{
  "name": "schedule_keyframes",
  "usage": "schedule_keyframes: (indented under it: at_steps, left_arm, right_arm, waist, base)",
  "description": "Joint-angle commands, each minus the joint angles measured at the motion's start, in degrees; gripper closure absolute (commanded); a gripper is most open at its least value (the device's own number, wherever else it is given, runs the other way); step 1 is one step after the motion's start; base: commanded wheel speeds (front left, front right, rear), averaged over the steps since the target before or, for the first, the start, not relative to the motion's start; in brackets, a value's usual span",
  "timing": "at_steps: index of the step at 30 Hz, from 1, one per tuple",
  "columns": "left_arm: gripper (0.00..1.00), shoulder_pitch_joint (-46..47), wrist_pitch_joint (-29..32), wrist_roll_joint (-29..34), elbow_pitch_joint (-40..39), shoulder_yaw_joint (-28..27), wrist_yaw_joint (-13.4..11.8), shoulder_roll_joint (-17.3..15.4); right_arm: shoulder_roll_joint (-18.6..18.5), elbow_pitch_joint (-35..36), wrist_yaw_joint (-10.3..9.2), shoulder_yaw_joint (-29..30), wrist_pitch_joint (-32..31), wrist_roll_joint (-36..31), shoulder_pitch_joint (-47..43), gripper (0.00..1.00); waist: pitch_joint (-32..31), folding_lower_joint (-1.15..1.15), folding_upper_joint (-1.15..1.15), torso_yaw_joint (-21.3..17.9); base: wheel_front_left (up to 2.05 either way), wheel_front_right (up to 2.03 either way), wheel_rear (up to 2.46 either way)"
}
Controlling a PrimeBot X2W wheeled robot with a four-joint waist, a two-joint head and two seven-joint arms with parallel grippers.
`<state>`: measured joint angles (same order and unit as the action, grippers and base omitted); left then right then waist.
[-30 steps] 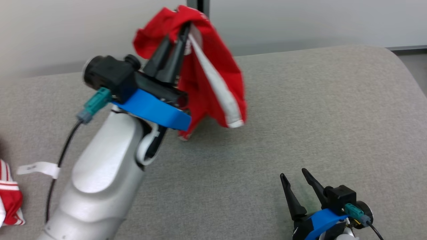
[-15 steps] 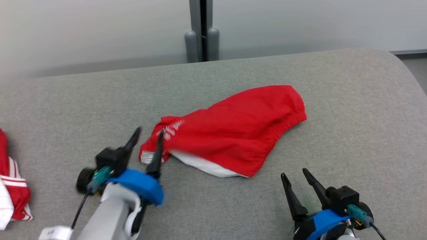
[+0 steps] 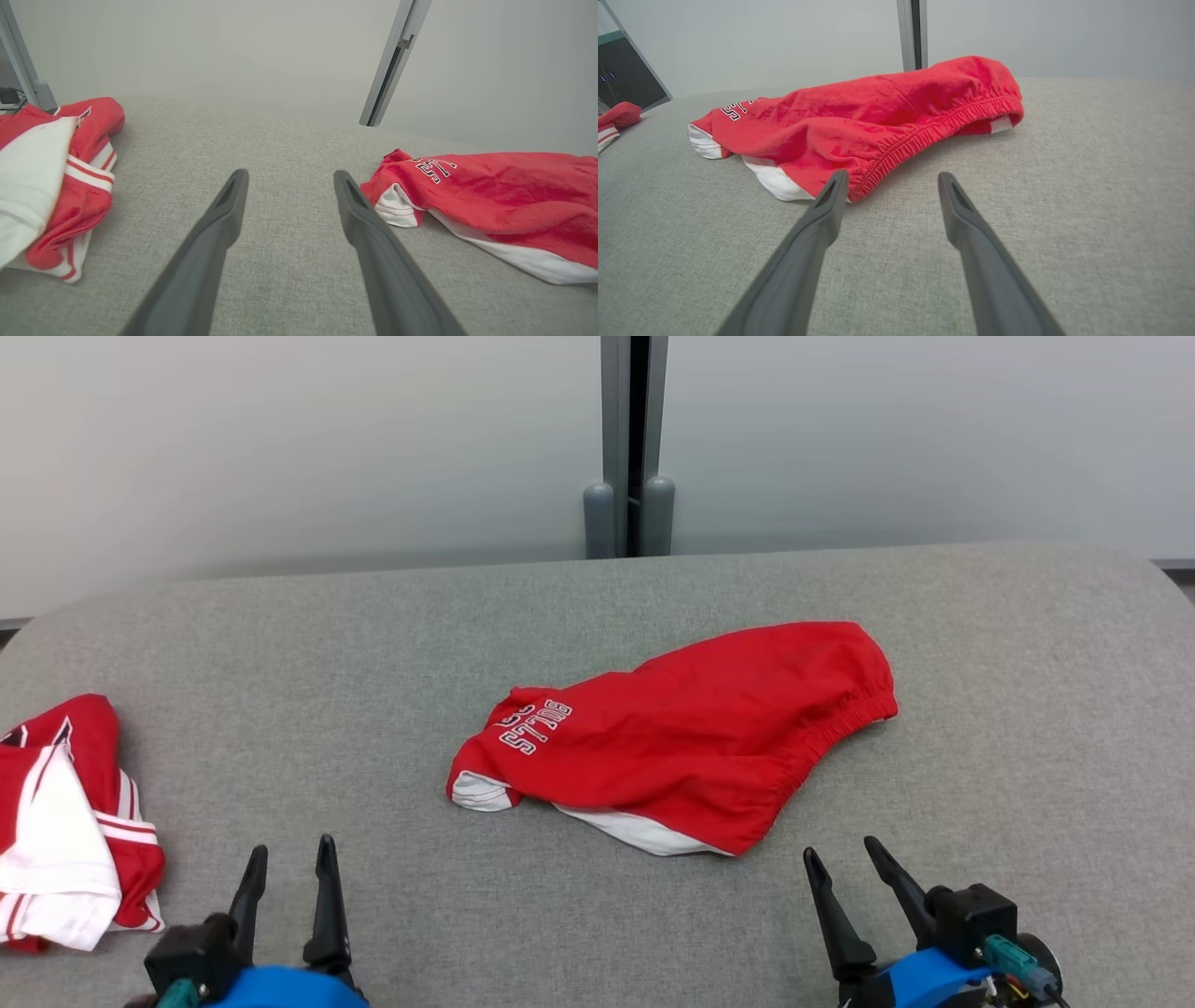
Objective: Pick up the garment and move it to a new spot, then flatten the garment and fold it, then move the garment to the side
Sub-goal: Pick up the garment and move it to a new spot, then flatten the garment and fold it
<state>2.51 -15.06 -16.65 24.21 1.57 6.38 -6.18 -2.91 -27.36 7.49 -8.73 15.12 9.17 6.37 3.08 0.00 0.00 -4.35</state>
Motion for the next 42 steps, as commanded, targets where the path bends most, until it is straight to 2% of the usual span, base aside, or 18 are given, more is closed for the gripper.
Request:
schedule_keyframes:
  at_steps: [1,9,20,34,42]
  left_arm:
    - [0.00,-1.04,-0.17,0.70,-0.67,-0.45,0.41,0.41]
    - [0.00,-5.85,-0.17,2.17,-1.68,0.37,1.09,2.84]
    - [0.00,-3.32,-0.17,1.47,-1.43,3.42,1.16,3.19]
    - [0.00,7.78,-0.17,-0.80,4.72,11.04,1.16,1.15]
    - [0.00,14.13,-0.17,-1.48,10.39,12.80,1.16,-0.10]
  right_arm:
    - [-0.06,-0.11,0.00,0.10,0.04,-0.01,-0.85,0.00]
    - [-0.05,-0.97,0.00,-0.09,0.04,0.23,-2.97,0.00]
    - [-0.06,-0.64,0.00,-0.38,0.04,0.38,-1.56,0.00]
    - [-0.06,1.00,0.00,-1.77,0.04,-0.30,2.97,0.00]
    - [-0.06,1.65,0.00,-2.15,0.04,0.01,4.66,0.00]
  waist:
    - [-0.41,0.00,0.00,-0.01]
    - [-1.79,0.00,0.00,1.08]
    - [-0.23,0.00,0.00,2.14]
    - [8.34,0.00,0.00,-0.05]
    - [12.27,0.00,0.00,-2.40]
  base:
    - [0.00,0.00,0.00]
    - [0.00,0.00,0.00]
    - [0.00,0.00,0.00]
    - [0.00,0.00,0.00]
    - [0.00,0.00,0.00]
